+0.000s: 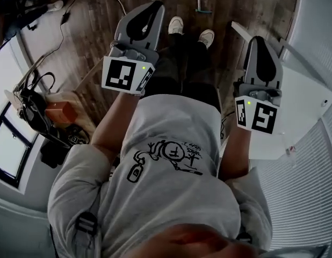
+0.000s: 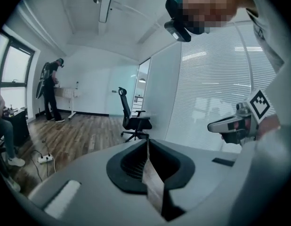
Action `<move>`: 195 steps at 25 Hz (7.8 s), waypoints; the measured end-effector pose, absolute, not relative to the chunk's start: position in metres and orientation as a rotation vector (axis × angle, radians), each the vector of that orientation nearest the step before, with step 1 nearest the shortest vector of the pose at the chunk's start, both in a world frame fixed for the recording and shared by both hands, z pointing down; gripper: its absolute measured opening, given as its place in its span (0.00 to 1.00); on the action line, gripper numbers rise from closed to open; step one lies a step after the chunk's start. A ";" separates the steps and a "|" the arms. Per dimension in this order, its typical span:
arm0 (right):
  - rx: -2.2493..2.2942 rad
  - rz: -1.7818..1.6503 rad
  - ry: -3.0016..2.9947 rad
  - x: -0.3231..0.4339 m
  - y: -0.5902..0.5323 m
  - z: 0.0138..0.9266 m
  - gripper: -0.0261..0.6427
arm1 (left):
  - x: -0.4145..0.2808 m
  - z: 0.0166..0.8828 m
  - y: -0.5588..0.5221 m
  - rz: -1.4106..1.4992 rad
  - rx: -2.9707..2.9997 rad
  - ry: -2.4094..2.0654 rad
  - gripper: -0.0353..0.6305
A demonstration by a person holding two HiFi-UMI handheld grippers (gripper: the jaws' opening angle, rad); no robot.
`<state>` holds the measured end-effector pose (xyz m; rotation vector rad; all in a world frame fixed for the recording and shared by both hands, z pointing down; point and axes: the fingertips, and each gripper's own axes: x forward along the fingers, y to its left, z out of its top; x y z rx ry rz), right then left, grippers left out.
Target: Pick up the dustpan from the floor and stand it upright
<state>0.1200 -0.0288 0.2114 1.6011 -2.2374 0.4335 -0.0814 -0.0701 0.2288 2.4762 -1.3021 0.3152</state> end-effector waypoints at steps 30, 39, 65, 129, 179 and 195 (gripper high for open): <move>1.128 0.557 -2.082 0.119 0.057 0.662 0.06 | -0.032 0.692 0.041 0.929 2.453 -0.853 0.08; 0.915 0.522 -2.060 0.108 0.072 0.782 0.07 | -0.014 0.813 0.075 1.166 2.518 -0.522 0.17; 0.699 0.580 -1.952 0.108 0.081 1.105 0.25 | 0.012 1.128 0.075 1.362 2.486 -0.252 0.28; 0.719 0.605 -2.080 0.060 0.023 0.734 0.28 | -0.021 0.750 0.032 1.311 2.478 -0.208 0.15; 0.833 0.676 -2.267 0.049 -0.030 0.472 0.29 | -0.023 0.501 -0.005 1.039 2.559 -0.076 0.12; 0.875 0.727 -2.208 0.077 -0.042 0.449 0.30 | -0.001 0.474 -0.020 1.103 2.561 -0.054 0.11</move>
